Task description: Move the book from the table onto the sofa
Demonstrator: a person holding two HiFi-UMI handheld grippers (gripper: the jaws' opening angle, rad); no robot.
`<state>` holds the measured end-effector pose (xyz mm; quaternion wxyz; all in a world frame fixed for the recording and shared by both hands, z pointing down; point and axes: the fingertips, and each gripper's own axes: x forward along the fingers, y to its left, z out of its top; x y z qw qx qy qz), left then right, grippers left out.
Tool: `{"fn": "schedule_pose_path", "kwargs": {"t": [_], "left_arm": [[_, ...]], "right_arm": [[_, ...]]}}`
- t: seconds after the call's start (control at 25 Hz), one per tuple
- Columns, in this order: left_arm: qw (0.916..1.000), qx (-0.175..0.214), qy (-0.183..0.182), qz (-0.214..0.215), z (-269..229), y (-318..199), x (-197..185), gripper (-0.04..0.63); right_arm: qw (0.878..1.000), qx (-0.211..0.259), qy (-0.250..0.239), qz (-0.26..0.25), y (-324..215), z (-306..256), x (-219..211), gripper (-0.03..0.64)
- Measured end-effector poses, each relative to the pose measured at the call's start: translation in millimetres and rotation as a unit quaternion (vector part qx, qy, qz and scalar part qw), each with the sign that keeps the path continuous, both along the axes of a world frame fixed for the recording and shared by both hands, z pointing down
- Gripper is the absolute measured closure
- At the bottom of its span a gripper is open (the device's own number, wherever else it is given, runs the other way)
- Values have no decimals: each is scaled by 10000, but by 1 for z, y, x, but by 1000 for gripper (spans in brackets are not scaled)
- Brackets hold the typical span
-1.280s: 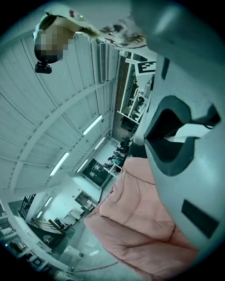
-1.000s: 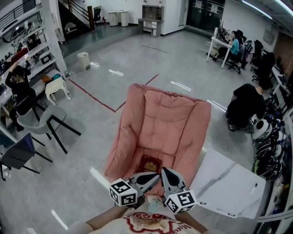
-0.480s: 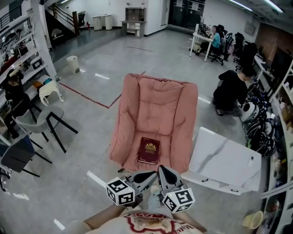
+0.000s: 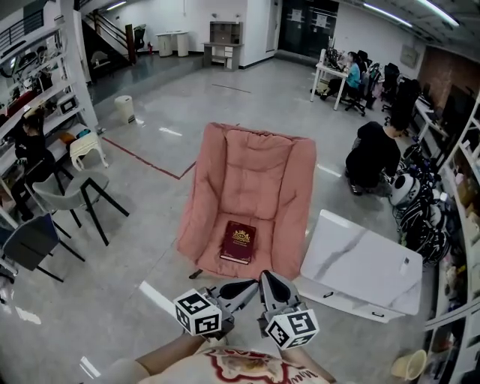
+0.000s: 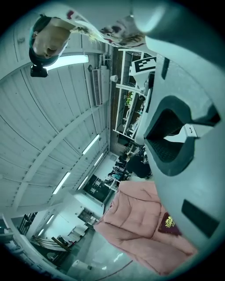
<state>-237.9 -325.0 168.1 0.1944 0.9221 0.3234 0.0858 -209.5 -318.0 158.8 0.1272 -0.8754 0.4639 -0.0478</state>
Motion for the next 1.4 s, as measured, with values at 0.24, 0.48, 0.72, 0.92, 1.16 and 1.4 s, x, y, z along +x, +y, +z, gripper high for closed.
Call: {"fn": "schedule_pose_path", "kwargs": {"t": [0.24,0.48,0.72,0.92,1.16,1.4], "left_arm": [[9999,-65,69,-89,3,49,-23,592],[9990,-34,-5,-435,21,90,-55,592],[9970,127,-2,-767,20,102,-89,592],[9969,263,100,-738,11,99,-118,592],[9982,288,37,-526,13,90,-151,592],[9989,222,12,-408,14,79,-173,592]], "right_arm": [[10000,-64,52,-39,48,2,-23,616],[9997,-105,6,-237,89,20,-55,616],[9986,-14,-4,-527,99,20,-87,616],[9986,6,79,-515,96,10,-117,616],[9997,137,-15,-216,89,13,-149,617],[9999,85,-19,-75,80,14,-172,617]]}}
